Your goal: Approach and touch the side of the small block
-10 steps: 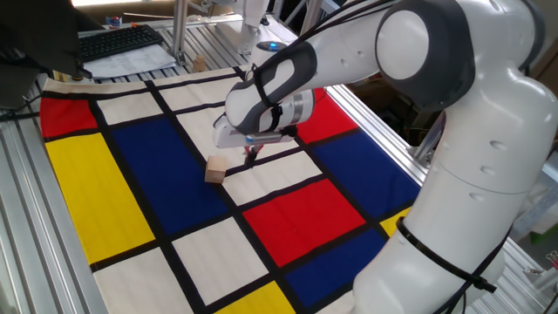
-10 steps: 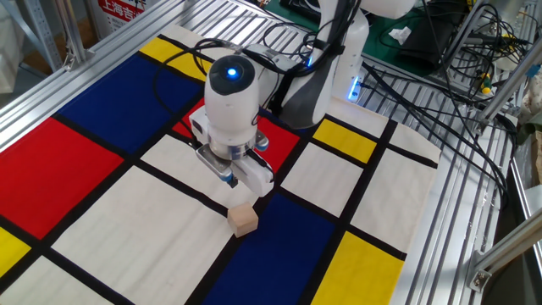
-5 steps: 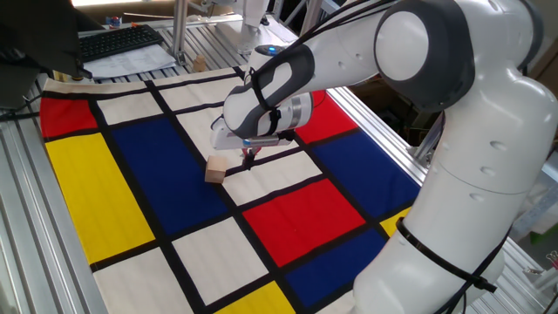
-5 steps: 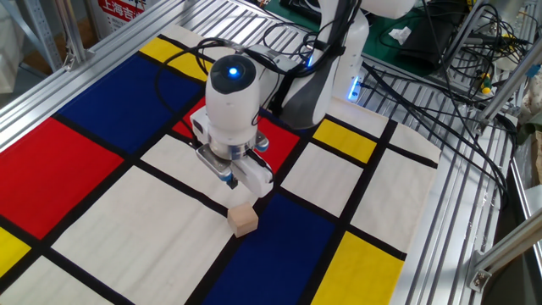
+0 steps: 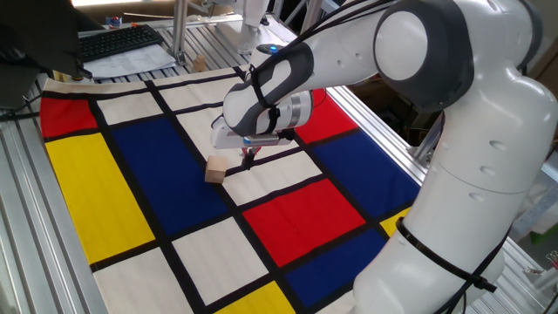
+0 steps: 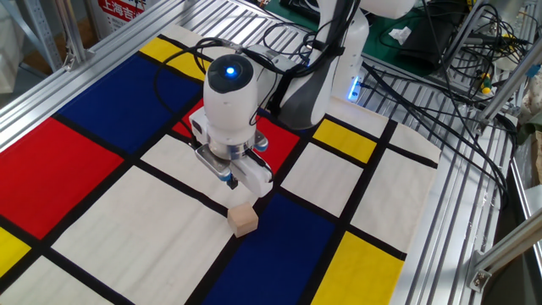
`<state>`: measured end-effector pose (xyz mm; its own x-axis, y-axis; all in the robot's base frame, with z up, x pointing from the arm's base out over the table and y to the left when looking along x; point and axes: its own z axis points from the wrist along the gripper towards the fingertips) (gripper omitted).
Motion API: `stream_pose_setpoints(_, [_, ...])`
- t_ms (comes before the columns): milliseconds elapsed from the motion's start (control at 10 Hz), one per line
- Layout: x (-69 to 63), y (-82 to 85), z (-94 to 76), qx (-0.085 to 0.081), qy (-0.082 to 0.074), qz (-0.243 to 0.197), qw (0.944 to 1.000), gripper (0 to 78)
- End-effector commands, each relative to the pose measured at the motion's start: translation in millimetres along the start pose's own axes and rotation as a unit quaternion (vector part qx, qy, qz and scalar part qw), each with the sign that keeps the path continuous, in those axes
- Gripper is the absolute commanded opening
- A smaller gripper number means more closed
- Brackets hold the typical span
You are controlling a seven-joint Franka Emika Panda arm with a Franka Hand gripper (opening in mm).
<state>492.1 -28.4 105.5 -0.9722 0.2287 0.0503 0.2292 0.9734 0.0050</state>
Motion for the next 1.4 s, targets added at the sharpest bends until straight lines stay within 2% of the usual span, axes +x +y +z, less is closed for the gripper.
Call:
stream_pose_setpoints(100, [-1.3, -0.2, -1.5, -0.002, -0.013, -0.010, 0.9999, 0.0])
stream_pose_setpoints(300, [-1.3, -0.2, -1.5, 0.001, 0.002, -0.028, 0.9996, 0.0])
stream_pose_setpoints(600, [-1.4, -0.1, -1.3, 0.004, 0.011, -0.036, 0.9993, 0.0])
stream_pose_setpoints(1000, [-7.7, 3.4, 4.6, 0.003, 0.007, -0.024, 0.9997, 0.0])
stream_pose_setpoints(1200, [-17.6, 8.7, 6.4, 0.003, 0.008, -0.021, 0.9998, 0.0])
stream_pose_setpoints(1400, [-26.8, 13.5, 17.2, 0.002, 0.005, -0.020, 0.9998, 0.0])
